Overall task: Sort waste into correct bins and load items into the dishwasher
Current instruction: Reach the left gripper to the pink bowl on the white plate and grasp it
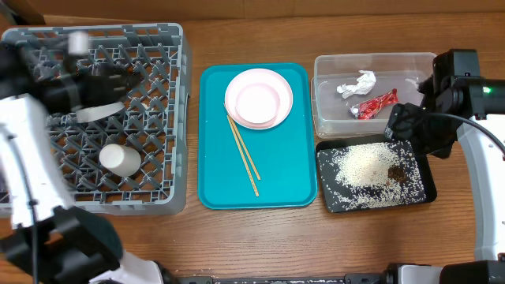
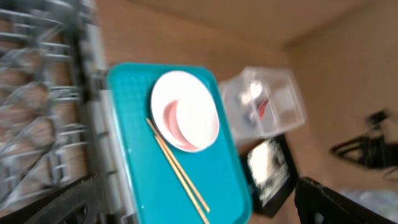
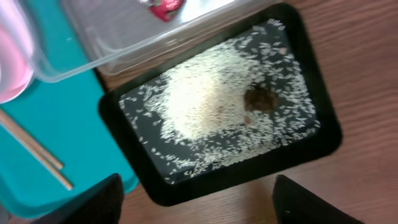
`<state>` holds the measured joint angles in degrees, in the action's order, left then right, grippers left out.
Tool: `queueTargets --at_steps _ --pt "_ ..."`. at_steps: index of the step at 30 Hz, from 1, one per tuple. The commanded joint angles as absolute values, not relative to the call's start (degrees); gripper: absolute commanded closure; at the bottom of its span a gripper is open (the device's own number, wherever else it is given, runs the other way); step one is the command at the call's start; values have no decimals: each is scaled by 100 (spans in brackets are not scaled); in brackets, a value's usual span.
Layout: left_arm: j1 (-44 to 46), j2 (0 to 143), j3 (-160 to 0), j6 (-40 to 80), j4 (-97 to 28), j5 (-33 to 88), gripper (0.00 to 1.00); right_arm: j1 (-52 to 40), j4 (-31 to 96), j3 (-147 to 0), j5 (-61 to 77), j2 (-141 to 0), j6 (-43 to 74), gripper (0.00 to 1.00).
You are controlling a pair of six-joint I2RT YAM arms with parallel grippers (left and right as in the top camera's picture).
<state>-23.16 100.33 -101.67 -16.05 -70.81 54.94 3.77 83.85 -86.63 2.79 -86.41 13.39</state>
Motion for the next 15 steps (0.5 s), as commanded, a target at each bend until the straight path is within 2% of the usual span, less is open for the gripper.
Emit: queueTargets --at_steps 1,4,9,15 --pt "-1140 9966 -10219 -650 -6799 3704 0 395 8370 -8783 -167 -8600 1551 18" --pt "45 10099 -10217 -246 -6396 2482 0 395 8372 -8781 -165 -8600 1549 18" --pt "1553 10591 -10217 -233 -5728 1234 0 395 8374 -8783 -158 -8600 1549 16" --pt "2611 11528 -10217 -233 -5087 143 0 395 8374 -8783 -121 -8600 1546 15"
